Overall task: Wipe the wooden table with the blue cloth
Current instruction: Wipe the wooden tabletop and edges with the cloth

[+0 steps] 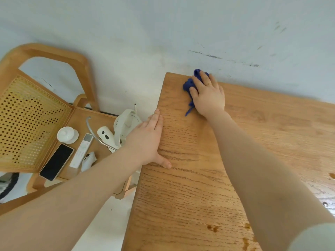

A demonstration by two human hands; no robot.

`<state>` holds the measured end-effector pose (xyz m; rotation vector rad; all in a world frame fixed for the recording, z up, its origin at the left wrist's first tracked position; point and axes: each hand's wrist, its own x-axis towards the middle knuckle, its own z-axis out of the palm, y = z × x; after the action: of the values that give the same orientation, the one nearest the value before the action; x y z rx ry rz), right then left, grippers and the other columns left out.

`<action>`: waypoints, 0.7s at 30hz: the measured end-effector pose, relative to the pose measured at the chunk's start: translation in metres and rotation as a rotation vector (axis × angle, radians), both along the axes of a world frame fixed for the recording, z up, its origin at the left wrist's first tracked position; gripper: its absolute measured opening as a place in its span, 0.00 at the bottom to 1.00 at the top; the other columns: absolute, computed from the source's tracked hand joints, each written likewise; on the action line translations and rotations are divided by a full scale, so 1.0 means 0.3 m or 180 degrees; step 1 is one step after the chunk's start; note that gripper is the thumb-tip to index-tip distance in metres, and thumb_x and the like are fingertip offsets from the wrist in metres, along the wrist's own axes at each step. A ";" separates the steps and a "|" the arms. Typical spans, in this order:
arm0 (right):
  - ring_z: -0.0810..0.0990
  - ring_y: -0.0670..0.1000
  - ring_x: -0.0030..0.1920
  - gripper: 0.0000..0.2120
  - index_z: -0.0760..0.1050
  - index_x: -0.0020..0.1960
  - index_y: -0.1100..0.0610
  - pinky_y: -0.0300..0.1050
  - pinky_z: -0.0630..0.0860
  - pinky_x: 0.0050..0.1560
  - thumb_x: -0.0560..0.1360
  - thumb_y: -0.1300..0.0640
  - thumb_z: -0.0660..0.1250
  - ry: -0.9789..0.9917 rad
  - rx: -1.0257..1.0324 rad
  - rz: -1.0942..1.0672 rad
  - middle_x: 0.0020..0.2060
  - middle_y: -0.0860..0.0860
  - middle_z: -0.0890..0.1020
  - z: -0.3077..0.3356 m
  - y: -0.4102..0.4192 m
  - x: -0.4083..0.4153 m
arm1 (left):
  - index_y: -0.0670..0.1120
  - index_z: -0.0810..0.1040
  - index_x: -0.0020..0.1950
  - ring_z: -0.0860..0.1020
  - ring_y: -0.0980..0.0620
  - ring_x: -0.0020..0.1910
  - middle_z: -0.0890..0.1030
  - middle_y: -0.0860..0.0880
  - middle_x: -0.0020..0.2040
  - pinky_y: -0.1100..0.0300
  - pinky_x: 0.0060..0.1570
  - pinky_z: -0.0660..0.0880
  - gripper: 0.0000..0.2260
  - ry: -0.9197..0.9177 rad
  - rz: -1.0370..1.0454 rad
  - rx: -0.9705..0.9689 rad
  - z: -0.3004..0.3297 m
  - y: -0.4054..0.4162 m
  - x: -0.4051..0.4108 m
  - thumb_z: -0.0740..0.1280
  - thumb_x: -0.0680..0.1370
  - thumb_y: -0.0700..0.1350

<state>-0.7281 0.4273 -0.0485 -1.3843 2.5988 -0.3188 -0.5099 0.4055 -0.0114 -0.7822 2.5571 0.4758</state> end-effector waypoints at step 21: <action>0.48 0.54 0.75 0.22 0.57 0.74 0.49 0.53 0.49 0.73 0.80 0.46 0.49 0.0252 0.0217 0.0815 0.76 0.49 0.53 0.008 0.212 -0.110 | 0.48 0.35 0.76 0.40 0.49 0.76 0.35 0.47 0.76 0.52 0.73 0.42 0.53 -0.0670 -0.0960 -0.0761 0.076 0.112 -0.113 0.72 0.68 0.58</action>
<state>-0.7610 0.4908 -0.0460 -1.7121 2.4270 -0.1392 -0.5437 0.4391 0.0114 -0.4793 2.4982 -0.0080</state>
